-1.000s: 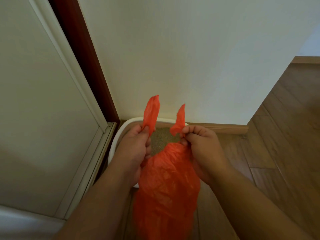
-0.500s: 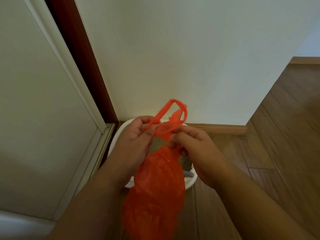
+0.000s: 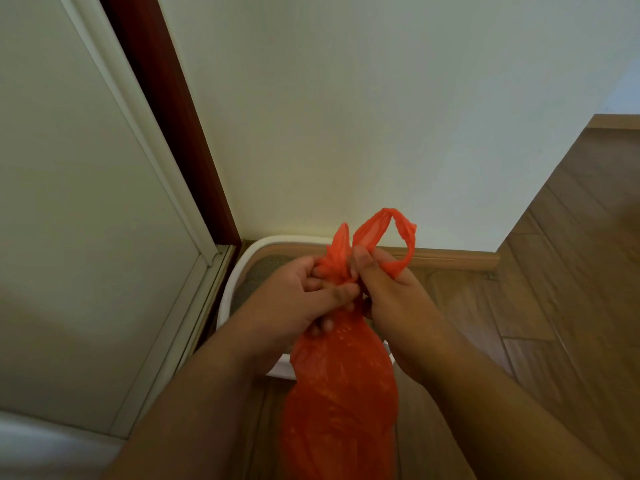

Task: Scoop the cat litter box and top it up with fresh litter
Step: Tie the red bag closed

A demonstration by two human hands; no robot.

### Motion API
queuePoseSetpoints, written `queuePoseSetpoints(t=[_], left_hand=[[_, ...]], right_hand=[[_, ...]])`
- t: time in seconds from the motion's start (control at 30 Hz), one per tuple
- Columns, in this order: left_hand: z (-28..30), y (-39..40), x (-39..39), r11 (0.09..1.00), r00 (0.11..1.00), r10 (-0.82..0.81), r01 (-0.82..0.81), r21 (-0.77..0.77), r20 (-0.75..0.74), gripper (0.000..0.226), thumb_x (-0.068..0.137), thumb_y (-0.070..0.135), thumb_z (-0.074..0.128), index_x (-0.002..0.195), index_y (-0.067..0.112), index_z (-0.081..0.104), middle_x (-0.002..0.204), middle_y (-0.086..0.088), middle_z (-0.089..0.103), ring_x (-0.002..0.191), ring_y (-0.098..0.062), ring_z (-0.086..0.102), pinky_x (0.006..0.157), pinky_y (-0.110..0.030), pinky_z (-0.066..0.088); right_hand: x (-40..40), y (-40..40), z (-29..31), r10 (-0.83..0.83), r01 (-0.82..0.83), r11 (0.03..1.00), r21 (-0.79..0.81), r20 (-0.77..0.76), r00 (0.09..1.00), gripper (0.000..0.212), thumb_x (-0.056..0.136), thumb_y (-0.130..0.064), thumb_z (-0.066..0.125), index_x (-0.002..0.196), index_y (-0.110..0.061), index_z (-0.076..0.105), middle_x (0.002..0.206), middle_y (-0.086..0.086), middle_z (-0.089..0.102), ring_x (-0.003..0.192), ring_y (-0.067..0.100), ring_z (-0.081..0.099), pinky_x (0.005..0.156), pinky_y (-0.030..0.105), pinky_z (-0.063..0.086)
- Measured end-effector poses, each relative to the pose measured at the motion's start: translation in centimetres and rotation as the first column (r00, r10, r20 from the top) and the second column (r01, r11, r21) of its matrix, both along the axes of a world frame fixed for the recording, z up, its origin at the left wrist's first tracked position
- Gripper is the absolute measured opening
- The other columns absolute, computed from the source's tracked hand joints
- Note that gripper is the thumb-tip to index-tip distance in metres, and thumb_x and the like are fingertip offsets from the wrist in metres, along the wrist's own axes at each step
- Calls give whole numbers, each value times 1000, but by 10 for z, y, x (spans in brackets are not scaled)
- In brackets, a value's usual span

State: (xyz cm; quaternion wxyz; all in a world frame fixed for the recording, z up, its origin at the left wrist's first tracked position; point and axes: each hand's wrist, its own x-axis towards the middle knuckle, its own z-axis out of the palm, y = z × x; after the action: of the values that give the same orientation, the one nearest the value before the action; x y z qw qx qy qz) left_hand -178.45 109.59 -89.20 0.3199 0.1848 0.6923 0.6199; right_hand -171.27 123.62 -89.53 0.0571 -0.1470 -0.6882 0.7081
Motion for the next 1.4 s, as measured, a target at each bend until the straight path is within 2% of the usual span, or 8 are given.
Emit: queuePoseSetpoints(t=[0.13,0.27,0.37,0.5,0.67,1.03,1.23,1.4], left_hand=[[0,-1,3,997,999,38,-39,69,13,22,93,19,69,115,18,70,84,-7,74,57,-15,61,49,-22,42],[-3,2,3,980,994,109,-103,169,-25,15,98,21,63,107,25,74,91,-12,77,69,-19,69,54,-23,46],[-1,2,5,983,983,155,-143,118,-103,21,102,33,55,106,22,72,84,-9,77,68,-15,68,62,-26,49],[2,4,12,990,971,138,-130,54,-193,24,103,40,48,105,23,64,68,6,66,57,-6,59,57,-20,49],[3,3,12,999,943,-8,21,35,-332,25,86,24,80,104,23,63,88,5,74,79,-10,72,73,-31,59],[-6,3,9,966,753,241,-247,77,-613,20,87,24,79,87,35,62,90,17,67,86,-7,67,73,-26,56],[-13,0,2,944,712,278,-326,47,-645,16,88,32,77,92,35,62,95,14,69,89,-9,68,76,-39,60],[-13,0,2,939,667,261,-342,24,-698,14,90,35,75,95,37,62,97,18,67,92,-6,66,75,-37,60]], right_hand=[[3,1,6,41,-40,998,-55,8,999,41,100,-58,39,108,-33,70,95,-9,78,90,7,75,81,29,56],[-4,5,8,-74,86,976,-200,70,995,42,104,-49,44,104,-17,71,91,3,79,89,19,76,85,37,58],[-7,11,7,-147,176,948,-265,125,981,37,105,-46,47,93,-14,63,68,3,65,69,21,63,65,32,51],[-7,16,4,-146,171,967,-189,138,980,37,106,-36,50,118,-1,55,63,4,51,52,14,51,51,28,42],[-9,21,-2,-99,132,969,-209,161,982,41,94,-20,70,116,11,55,76,15,53,57,27,49,47,29,34],[-8,24,5,43,64,761,-646,148,988,18,89,-24,72,96,-7,75,72,6,68,54,7,59,37,13,36],[-8,18,-1,-49,64,974,-218,71,996,21,94,-27,68,93,-10,79,76,8,71,58,11,51,63,29,46],[-7,16,0,-34,31,999,37,98,995,37,99,-40,60,83,-13,81,74,6,72,61,11,53,69,32,51]])
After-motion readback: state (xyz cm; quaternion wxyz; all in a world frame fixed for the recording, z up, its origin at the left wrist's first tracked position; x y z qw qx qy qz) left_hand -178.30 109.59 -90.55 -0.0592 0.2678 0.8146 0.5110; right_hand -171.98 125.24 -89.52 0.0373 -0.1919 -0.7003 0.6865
